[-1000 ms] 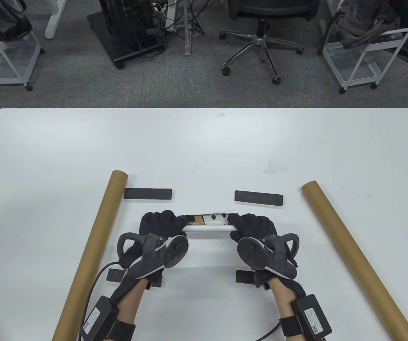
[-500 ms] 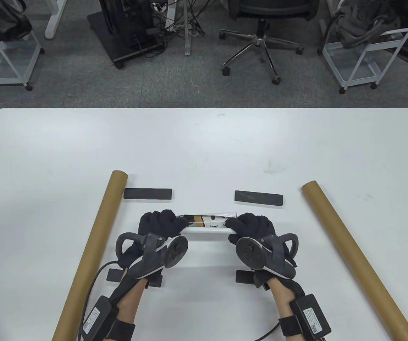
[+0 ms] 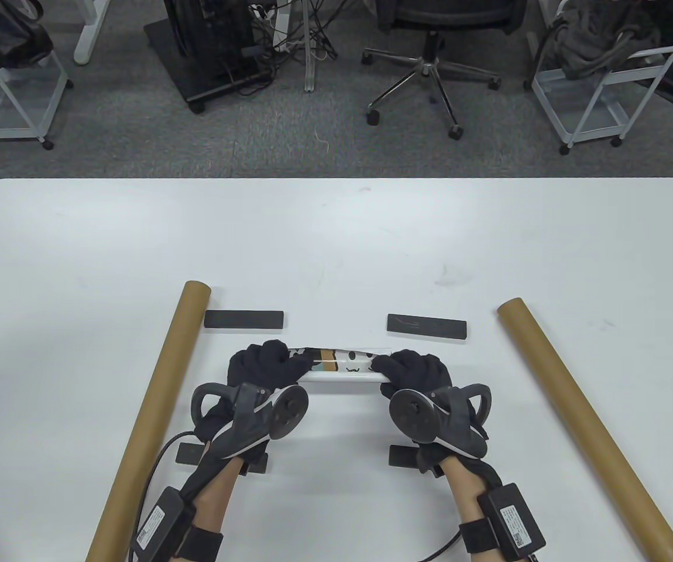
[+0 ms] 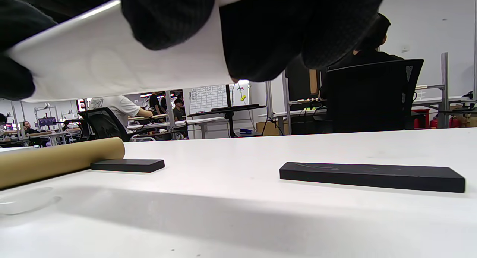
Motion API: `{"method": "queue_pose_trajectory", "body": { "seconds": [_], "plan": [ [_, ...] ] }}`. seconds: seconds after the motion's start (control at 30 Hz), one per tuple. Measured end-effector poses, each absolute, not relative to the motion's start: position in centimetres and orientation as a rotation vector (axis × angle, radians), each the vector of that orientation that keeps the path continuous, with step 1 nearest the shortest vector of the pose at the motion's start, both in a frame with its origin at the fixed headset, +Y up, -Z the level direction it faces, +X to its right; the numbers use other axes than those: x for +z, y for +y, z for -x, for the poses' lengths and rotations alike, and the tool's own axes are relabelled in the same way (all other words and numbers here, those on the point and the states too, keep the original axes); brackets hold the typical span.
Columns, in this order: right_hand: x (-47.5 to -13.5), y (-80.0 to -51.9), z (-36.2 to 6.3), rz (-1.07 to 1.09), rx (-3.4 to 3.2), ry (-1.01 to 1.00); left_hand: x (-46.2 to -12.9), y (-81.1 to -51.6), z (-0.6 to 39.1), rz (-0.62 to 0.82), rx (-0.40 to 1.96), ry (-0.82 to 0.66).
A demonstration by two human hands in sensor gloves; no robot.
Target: Roll up posters and store in mailing tubes
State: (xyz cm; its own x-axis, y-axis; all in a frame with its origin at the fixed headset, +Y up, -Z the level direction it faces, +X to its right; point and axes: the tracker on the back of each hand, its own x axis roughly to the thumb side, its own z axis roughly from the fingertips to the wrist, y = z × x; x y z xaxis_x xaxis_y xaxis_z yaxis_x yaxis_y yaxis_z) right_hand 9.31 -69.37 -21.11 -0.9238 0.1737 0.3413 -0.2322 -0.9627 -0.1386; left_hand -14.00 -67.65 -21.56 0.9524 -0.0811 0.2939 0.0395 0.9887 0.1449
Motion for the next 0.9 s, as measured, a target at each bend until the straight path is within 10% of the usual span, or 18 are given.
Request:
{"method": "queue_pose_trajectory", "body": {
  "seconds": [0.9],
  "plan": [
    [-20.8,-69.4,-7.9,-0.461,2.912,-0.322,-21.4,-67.3,14.0,-0.181,0.021,-0.317]
  ]
}}
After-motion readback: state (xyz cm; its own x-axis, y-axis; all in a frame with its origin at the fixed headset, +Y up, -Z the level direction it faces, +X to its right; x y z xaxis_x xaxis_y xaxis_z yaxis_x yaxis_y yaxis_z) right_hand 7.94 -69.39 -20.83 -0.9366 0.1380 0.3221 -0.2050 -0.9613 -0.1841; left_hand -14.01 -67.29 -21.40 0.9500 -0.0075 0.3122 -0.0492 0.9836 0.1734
